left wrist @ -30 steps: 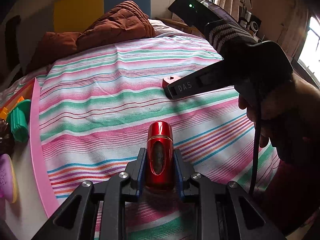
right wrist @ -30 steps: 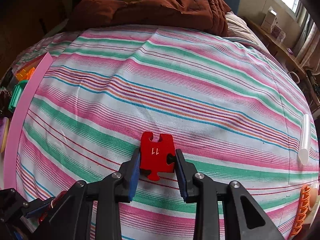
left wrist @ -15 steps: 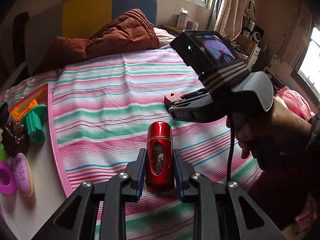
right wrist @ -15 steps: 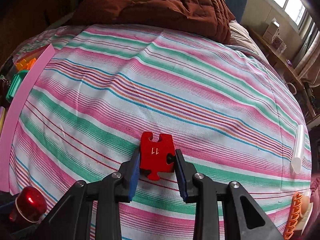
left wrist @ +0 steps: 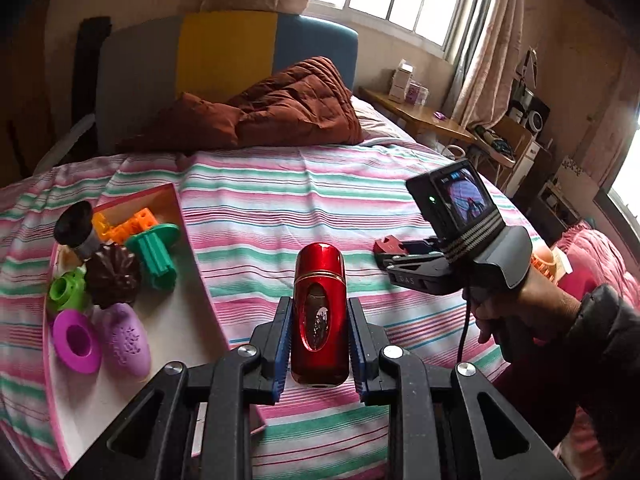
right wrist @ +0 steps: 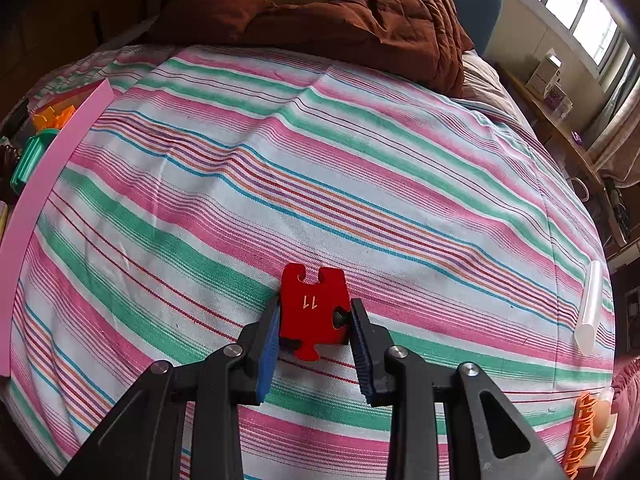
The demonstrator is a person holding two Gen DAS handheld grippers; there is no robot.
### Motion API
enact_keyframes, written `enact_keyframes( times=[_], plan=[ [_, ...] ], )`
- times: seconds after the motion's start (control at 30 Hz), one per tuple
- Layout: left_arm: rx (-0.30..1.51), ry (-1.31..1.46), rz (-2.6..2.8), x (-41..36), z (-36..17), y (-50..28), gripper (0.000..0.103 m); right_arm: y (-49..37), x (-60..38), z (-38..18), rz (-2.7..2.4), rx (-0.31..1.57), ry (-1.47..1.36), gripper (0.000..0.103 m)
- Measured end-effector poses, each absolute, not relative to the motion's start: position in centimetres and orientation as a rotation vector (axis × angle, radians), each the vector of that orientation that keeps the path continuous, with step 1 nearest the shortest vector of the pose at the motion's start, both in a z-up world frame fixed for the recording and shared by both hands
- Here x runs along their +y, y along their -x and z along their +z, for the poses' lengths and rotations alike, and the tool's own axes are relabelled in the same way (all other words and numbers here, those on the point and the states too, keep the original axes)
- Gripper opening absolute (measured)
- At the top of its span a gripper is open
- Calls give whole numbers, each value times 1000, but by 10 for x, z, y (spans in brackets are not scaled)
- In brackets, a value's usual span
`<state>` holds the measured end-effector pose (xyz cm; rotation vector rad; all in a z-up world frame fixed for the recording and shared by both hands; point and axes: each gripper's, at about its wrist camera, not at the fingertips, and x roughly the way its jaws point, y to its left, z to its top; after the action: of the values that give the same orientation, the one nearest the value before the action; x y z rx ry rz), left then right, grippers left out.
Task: Organize rigid objects
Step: 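Carry the red cylinder into the white tray and open the left gripper while the right holds the puzzle piece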
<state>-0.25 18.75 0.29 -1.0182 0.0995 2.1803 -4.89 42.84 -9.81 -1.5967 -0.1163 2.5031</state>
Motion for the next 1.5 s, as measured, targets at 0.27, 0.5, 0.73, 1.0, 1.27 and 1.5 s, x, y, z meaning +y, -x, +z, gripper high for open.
enact_keyframes(
  times=[0.27, 0.5, 0.73, 1.0, 1.27, 1.5],
  plan=[
    [-68, 1065, 2368, 94, 14, 34, 26, 49, 428, -98, 2503, -126, 1594, 32],
    [-132, 1132, 2469, 32, 2, 40, 26, 49, 428, -98, 2502, -134, 1592, 32],
    [-231, 1202, 2338, 48, -12, 37, 26, 49, 427, -98, 2501, -146, 1589, 32],
    [-236, 1264, 2238, 101, -27, 50, 26, 48, 425, -97, 2499, -161, 1586, 32],
    [-254, 1383, 2206, 127, -48, 65, 26, 49, 424, -97, 2497, -172, 1587, 32],
    [-214, 1459, 2234, 134, -64, 71, 26, 49, 423, -96, 2495, -185, 1588, 32]
  ],
)
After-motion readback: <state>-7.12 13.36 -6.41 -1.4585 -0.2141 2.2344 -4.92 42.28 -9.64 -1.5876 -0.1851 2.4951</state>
